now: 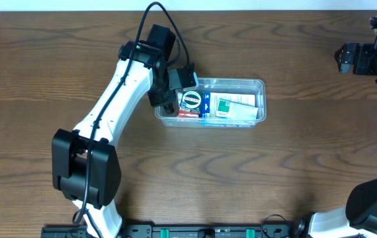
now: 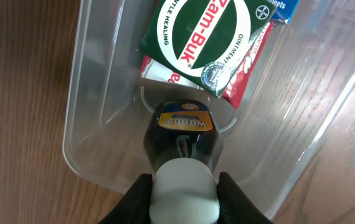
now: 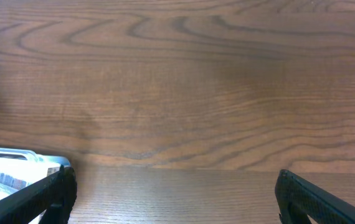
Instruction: Pack container
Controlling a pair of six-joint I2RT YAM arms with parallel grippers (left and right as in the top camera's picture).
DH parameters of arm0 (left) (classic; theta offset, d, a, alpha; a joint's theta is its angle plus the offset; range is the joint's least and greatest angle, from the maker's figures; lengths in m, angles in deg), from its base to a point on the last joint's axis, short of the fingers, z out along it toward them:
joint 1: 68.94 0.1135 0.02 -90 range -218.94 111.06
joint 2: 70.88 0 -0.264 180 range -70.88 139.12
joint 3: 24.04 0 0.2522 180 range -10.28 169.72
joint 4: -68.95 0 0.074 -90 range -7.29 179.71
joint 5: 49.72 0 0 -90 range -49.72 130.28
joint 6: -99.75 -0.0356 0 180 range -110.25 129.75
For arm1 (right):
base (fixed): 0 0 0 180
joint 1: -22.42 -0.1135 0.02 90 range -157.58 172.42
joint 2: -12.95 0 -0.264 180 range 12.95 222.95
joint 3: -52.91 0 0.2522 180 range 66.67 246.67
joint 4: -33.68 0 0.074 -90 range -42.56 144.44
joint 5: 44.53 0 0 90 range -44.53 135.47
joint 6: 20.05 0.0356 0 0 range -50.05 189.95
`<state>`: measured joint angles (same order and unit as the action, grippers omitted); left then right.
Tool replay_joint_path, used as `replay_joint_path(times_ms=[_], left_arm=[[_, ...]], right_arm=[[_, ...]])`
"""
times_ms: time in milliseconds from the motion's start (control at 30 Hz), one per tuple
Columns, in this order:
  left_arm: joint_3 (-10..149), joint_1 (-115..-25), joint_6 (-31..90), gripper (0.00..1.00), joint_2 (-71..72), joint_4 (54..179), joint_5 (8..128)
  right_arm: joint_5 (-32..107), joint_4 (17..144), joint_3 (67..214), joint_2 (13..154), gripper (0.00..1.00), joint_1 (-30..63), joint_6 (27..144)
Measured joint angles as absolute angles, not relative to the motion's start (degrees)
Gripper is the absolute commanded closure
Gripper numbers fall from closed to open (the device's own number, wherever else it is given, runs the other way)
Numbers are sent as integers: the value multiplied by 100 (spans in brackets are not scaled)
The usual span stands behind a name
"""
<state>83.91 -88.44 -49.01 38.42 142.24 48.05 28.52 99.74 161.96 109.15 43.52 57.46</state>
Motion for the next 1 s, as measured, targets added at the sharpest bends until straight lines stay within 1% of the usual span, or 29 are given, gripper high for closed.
replay_joint_path(times_ms=[367, 400, 567, 667, 767, 800, 867, 900, 1000], left_arm=[[8391, -8844, -4901, 81, 4036, 14176, 4805], [8391, -8844, -4901, 73, 4041, 14152, 4805], [8391, -8844, -4934, 52, 4045, 14069, 4805], [8391, -8844, -4910, 45, 4045, 14054, 4807], [8391, -8844, -4923, 40, 4045, 14054, 4810], [8391, -8844, -4923, 36, 4045, 14051, 4807], [8391, -8844, -4936, 32, 4045, 14047, 4805], [8391, -8846, -4938, 29, 4045, 14036, 4807], [8391, -8866, -4945, 12, 4045, 13992, 4805]], right_arm=[[2852, 9974, 16196, 10915, 1, 4352, 5746], [2852, 9974, 16196, 10915, 1, 4352, 5748], [2852, 9974, 16196, 10915, 1, 4352, 5748], [2852, 9974, 16196, 10915, 1, 4352, 5748], [2852, 9974, 16196, 10915, 1, 4352, 5748], [2852, 9974, 16196, 10915, 1, 4352, 5748], [2852, 9974, 16196, 10915, 1, 4352, 5746], [2852, 9974, 16196, 10915, 1, 4352, 5746], [2852, 9974, 16196, 10915, 1, 4352, 5746]])
